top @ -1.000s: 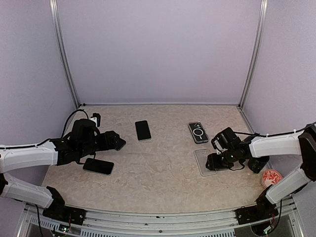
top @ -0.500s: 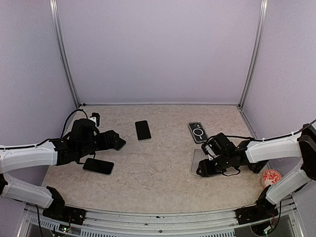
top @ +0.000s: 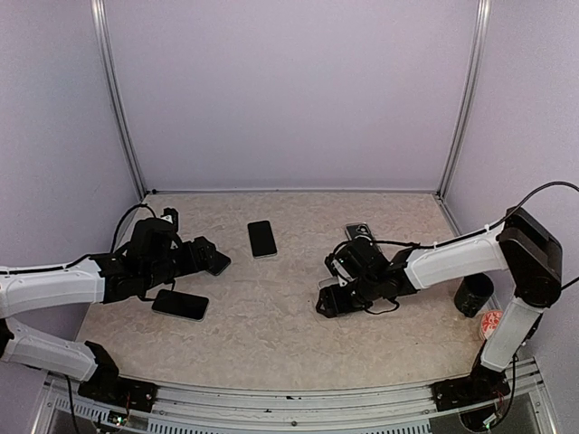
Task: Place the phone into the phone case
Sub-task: Rotate the phone case at the center of the board, then pick up the phone from the center of the board.
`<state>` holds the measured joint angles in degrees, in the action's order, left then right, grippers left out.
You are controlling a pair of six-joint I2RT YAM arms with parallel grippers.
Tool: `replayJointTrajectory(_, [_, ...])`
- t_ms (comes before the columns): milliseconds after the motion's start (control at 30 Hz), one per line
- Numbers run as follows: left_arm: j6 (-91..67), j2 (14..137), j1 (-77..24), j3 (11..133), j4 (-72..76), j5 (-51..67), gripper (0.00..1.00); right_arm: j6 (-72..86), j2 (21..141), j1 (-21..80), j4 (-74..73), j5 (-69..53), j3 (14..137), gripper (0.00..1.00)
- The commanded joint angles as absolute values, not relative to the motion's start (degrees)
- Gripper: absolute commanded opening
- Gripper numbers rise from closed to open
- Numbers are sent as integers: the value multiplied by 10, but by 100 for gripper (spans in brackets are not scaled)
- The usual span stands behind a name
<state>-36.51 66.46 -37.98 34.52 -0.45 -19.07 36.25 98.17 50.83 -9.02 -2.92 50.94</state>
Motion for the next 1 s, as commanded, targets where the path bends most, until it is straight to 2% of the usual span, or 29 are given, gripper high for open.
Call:
replayJointTrajectory(0, [-406, 669, -383, 327, -30, -206, 99, 336, 1025, 515, -98, -17, 568, 72])
replayJointTrajectory(233, [-434, 661, -383, 292, -15, -195, 99, 287, 1086, 514, -144, 21, 662, 75])
replayJointTrajectory(433, [-411, 697, -383, 336, -8, -196, 99, 270, 1052, 514, -142, -13, 674, 76])
replayJointTrajectory(633, [-396, 800, -383, 457, -44, -229, 99, 258, 983, 514, -169, -5, 667, 83])
replayJointTrajectory(767, [-396, 897, -383, 559, -92, -261, 99, 255, 938, 510, -188, 33, 650, 98])
replayJointTrajectory(967, [-381, 1056, -384, 715, -161, -277, 99, 262, 877, 487, -190, 49, 607, 100])
